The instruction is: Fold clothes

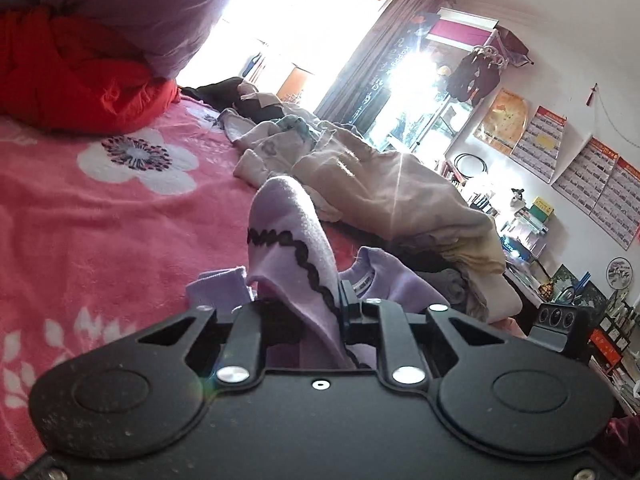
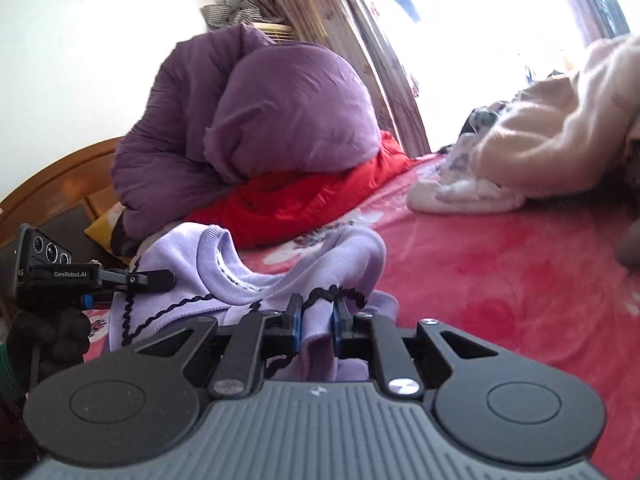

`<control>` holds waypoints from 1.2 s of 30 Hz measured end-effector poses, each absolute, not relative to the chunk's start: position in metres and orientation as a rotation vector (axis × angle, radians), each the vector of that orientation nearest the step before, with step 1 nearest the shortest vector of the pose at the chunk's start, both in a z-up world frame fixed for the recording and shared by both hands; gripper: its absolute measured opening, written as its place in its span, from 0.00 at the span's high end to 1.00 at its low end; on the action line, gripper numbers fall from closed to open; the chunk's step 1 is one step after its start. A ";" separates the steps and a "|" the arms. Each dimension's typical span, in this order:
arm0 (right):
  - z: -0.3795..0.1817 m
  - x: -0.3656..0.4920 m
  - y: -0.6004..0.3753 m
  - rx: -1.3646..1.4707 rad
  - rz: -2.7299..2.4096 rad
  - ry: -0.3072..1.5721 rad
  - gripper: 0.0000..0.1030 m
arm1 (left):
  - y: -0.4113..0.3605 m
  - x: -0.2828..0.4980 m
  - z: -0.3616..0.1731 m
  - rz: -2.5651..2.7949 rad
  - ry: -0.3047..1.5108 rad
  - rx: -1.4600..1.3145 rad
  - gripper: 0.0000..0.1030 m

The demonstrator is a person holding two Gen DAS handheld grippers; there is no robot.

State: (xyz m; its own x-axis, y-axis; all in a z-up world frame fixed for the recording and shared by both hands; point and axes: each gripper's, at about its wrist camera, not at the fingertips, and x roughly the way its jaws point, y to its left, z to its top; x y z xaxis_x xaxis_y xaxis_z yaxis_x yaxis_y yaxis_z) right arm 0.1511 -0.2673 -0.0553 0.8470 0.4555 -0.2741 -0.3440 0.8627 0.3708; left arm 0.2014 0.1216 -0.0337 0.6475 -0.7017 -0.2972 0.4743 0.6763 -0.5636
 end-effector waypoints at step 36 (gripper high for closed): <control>-0.088 0.142 -0.210 -0.136 0.389 0.451 0.41 | 0.055 0.181 -0.075 -0.619 0.552 0.209 0.37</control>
State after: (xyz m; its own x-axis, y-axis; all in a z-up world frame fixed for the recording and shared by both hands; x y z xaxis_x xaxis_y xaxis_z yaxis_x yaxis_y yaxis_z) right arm 0.1424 -0.2105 -0.0876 0.8283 0.3352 -0.4490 -0.3948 0.9177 -0.0432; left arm 0.1814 0.0545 -0.0749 0.6761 -0.4921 -0.5484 0.6008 0.7990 0.0238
